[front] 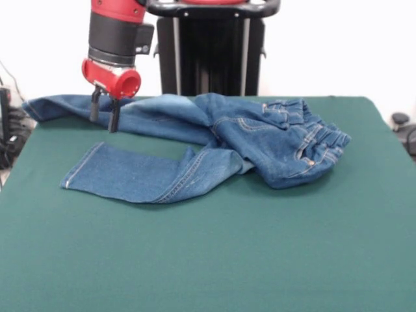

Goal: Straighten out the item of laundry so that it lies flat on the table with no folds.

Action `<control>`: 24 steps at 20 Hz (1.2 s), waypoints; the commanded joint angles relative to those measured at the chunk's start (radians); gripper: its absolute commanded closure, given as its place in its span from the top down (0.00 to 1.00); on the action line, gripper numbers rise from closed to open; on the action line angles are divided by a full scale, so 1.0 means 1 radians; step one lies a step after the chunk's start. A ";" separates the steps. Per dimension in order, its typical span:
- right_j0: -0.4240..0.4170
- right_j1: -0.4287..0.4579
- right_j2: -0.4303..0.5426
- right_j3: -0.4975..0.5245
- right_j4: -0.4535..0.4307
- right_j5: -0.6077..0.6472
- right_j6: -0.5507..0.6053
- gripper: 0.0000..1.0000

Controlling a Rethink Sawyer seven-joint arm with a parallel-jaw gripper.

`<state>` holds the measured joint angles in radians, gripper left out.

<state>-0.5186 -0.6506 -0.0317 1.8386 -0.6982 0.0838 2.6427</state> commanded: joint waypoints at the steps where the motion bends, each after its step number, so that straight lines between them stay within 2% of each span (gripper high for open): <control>1: 0.072 0.049 0.152 -0.060 0.009 0.073 -0.063 1.00; 11: 0.205 0.166 0.043 -0.117 0.065 -0.013 0.077 1.00; 18: 0.136 0.239 0.100 -0.138 0.102 0.015 0.046 1.00; 24: 0.201 0.310 0.001 -0.208 0.111 0.005 0.074 1.00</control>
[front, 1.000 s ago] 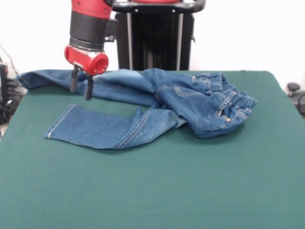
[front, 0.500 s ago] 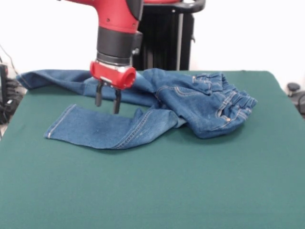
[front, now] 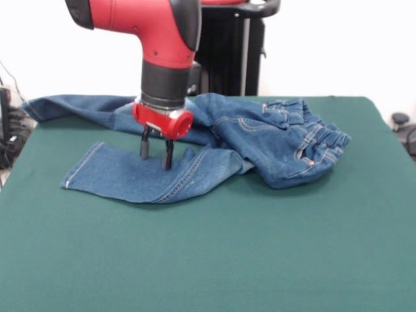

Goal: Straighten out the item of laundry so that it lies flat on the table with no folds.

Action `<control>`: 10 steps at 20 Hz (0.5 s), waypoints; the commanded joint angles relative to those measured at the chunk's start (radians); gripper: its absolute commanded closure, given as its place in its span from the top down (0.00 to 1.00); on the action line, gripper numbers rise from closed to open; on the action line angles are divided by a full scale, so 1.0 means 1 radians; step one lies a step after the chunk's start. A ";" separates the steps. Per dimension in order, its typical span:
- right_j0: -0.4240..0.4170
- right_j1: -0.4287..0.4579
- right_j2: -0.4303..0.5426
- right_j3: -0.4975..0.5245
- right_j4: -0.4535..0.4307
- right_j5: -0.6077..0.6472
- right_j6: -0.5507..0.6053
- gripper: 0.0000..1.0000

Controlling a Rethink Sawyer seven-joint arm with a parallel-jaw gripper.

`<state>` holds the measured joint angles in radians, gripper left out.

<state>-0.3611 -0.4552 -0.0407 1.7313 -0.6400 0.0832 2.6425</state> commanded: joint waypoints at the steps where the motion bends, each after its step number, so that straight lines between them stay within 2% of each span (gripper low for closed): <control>1: 0.052 0.130 -0.004 -0.114 0.056 -0.003 0.079 1.00; 4: 0.037 0.096 0.025 -0.097 0.065 0.031 0.049 1.00; 10: 0.015 -0.025 0.114 0.006 0.108 0.104 0.015 1.00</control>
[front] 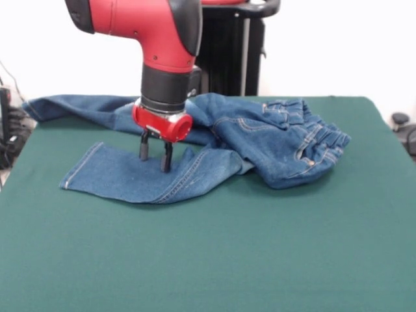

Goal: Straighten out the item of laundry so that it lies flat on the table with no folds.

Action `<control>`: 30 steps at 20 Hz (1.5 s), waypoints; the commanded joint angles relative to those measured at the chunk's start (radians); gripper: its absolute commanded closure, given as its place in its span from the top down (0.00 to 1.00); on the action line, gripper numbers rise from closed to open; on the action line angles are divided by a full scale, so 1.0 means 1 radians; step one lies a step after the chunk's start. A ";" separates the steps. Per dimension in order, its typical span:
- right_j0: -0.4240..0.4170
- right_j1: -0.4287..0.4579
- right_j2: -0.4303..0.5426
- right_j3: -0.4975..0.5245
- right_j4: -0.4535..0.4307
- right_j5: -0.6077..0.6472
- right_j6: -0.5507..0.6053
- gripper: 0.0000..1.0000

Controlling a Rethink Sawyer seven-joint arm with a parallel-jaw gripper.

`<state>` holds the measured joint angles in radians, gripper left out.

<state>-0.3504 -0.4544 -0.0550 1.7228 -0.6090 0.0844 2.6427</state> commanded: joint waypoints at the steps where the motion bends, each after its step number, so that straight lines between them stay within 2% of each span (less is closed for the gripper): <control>1: 0.000 -0.042 0.140 0.025 0.084 0.120 0.007 1.00; 6: -0.009 -0.112 0.171 0.067 0.117 0.178 -0.016 1.00; 11: 0.008 -0.152 0.145 0.068 0.126 0.214 -0.022 1.00; 17: -0.033 -0.208 0.199 0.095 0.147 0.262 -0.059 1.00; 23: -0.038 -0.113 0.249 0.061 0.149 0.168 -0.022 1.00; 30: -0.047 -0.085 0.296 0.056 0.148 0.147 -0.017 1.00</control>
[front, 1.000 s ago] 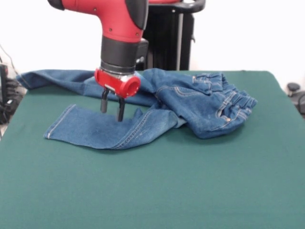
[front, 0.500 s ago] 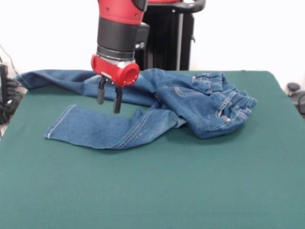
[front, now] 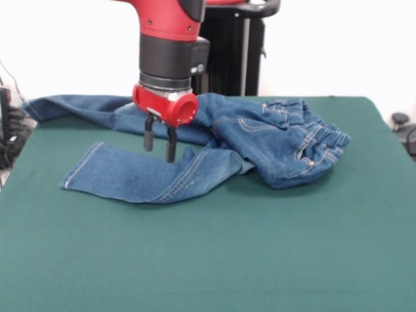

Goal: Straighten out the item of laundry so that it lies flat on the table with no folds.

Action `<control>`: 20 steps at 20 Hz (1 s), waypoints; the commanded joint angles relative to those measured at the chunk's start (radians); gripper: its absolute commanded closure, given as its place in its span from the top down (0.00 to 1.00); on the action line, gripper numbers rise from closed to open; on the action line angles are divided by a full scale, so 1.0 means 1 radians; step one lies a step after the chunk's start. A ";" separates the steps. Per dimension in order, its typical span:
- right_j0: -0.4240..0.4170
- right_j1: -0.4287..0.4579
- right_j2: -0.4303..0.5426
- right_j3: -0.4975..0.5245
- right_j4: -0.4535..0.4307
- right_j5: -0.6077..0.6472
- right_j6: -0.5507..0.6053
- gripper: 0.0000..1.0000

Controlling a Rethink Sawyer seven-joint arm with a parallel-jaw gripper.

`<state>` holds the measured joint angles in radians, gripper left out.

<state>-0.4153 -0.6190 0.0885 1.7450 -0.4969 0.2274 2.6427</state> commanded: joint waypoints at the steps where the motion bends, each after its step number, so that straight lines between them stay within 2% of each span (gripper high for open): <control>1: 0.023 0.088 0.150 0.027 0.034 -0.002 -0.010 1.00; 13: 0.100 0.153 0.080 -0.008 0.008 -0.103 0.058 1.00; 20: 0.083 0.200 0.104 -0.007 -0.004 -0.179 0.043 1.00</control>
<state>-0.3601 -0.5097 0.1171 1.7444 -0.4971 0.1309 2.6427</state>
